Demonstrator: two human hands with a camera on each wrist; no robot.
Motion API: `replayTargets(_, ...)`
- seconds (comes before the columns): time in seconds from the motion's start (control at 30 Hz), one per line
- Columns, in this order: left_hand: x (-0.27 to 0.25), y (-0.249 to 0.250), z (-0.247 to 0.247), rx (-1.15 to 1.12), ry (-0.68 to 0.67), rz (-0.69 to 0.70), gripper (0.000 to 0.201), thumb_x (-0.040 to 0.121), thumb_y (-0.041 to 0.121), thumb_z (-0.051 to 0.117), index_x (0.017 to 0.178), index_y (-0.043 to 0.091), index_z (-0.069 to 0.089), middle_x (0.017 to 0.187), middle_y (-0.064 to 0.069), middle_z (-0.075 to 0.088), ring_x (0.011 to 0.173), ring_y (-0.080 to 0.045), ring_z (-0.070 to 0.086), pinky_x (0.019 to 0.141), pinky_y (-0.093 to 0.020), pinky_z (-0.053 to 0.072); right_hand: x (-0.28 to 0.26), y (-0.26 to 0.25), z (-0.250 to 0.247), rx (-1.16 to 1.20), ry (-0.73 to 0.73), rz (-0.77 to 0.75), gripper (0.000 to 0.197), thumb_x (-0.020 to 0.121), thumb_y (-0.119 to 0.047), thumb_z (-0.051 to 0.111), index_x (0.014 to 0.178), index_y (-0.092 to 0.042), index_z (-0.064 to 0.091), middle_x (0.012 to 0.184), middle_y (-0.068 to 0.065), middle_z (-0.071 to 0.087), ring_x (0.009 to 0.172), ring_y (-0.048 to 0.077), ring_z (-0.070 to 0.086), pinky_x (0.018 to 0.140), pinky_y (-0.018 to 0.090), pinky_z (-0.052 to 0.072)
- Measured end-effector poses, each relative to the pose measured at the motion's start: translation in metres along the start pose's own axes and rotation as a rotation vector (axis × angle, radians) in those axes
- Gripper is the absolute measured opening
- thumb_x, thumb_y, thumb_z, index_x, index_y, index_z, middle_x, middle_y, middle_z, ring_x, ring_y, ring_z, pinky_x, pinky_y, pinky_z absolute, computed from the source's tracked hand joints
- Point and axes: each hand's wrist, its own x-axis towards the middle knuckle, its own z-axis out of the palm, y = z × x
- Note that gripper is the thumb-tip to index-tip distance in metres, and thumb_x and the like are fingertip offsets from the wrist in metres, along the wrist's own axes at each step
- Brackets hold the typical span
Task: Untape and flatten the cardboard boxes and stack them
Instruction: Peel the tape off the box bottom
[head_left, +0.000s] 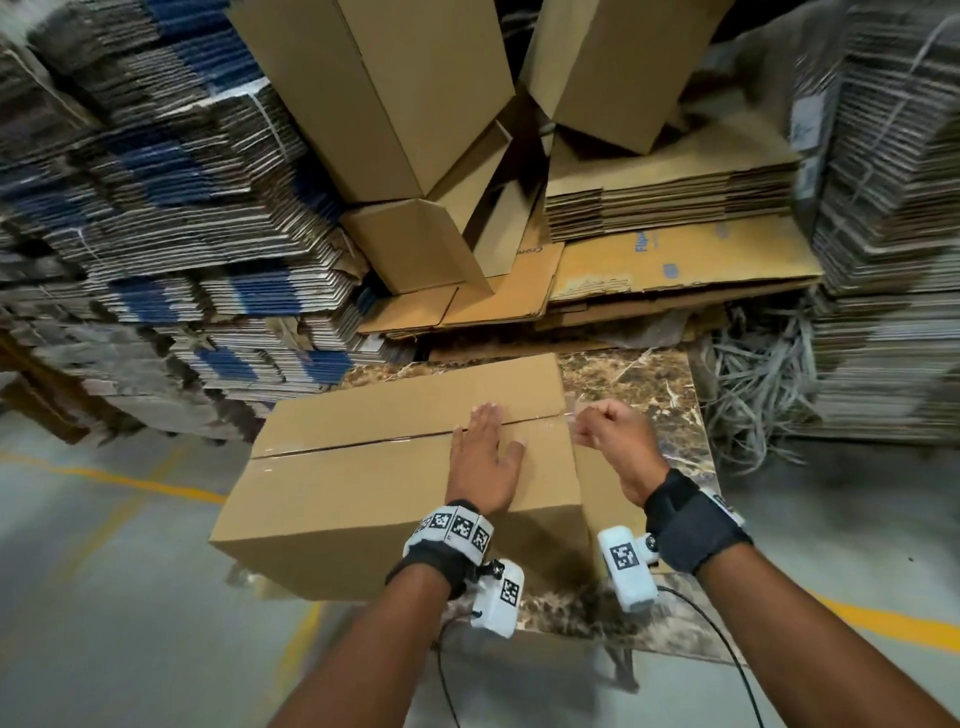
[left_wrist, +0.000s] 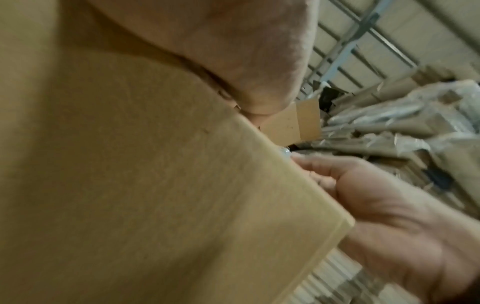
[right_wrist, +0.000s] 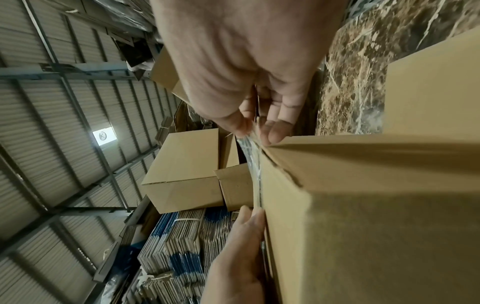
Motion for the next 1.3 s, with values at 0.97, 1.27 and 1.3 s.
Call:
replayTargets(0.97,-0.024,-0.149,-0.097,0.492,-0.208,0.206,0.147,0.052,0.111,0.031,0.161,0.025,-0.015,0.166,0.008,-0.026,0.153,-0.011,-0.023,0.126,-0.051,-0.011,-0.031,-0.042,0.042,-0.396,0.327,-0.076,0.013,0.091,-0.029,0.074,0.093,-0.019,0.065,0.101,0.000,0.068,0.086,0.021,0.067,0.065,0.034,0.055)
replayTargets(1.27,-0.022,-0.043,-0.041,0.387,-0.161,0.122,0.149,0.051,0.111,0.029,0.163,0.021,-0.006,0.170,0.004,-0.017,0.156,-0.015,-0.017,0.124,-0.058,-0.007,-0.017,-0.055,0.008,-0.372,0.197,0.045,0.023,0.089,-0.015,0.060,0.066,-0.015,0.059,0.068,0.005,0.059,0.070,0.024,0.052,0.060,0.033,0.039)
replayTargets(1.3,-0.023,-0.032,-0.035,0.381,-0.154,0.113,0.149,0.050,0.111,0.028,0.163,0.021,-0.005,0.170,0.004,-0.016,0.156,-0.015,-0.017,0.123,-0.059,-0.007,-0.016,-0.056,0.004,-0.405,0.221,0.030,0.019,0.087,-0.017,0.060,0.068,-0.015,0.060,0.072,0.002,0.062,0.071,0.025,0.055,0.063,0.032,0.041)
